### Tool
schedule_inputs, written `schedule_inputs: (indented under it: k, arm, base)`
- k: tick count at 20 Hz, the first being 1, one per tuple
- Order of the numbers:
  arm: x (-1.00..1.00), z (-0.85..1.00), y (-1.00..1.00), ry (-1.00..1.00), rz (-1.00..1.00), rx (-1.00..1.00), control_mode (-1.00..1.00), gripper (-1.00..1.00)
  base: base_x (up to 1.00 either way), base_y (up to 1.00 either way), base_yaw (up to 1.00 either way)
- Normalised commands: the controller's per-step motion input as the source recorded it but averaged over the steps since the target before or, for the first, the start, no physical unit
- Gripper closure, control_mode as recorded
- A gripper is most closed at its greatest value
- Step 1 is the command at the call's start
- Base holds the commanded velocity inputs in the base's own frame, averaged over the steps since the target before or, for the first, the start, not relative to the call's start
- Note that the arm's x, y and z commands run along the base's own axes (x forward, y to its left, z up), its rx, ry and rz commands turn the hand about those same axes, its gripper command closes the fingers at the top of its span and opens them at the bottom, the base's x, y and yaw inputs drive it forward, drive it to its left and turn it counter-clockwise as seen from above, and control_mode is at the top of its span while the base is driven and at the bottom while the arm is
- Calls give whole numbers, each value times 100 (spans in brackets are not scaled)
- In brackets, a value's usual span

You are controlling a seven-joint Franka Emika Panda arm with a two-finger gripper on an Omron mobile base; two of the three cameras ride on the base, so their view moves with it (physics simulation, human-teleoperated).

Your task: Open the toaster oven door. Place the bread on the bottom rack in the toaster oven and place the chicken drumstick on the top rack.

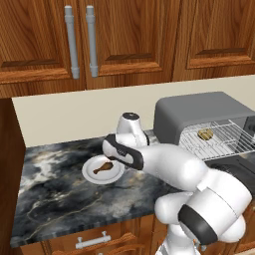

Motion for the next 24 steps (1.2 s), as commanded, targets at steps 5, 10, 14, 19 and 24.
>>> schedule_inputs:
  k: [5,10,14,19,24]
  arm:
    - [25,-27,12,6,6,3,-100,-100]
    - [27,-26,26,0,2,0,-100,-100]
    - [30,-22,26,0,0,0,-100,-100]
    - [27,-23,6,0,0,0,-100,-100]
    - [31,-19,-2,0,0,0,-100,-100]
  base:
    - [0,0,0]
    - [0,0,0]
    - [0,0,0]
    - [0,0,0]
    - [0,0,0]
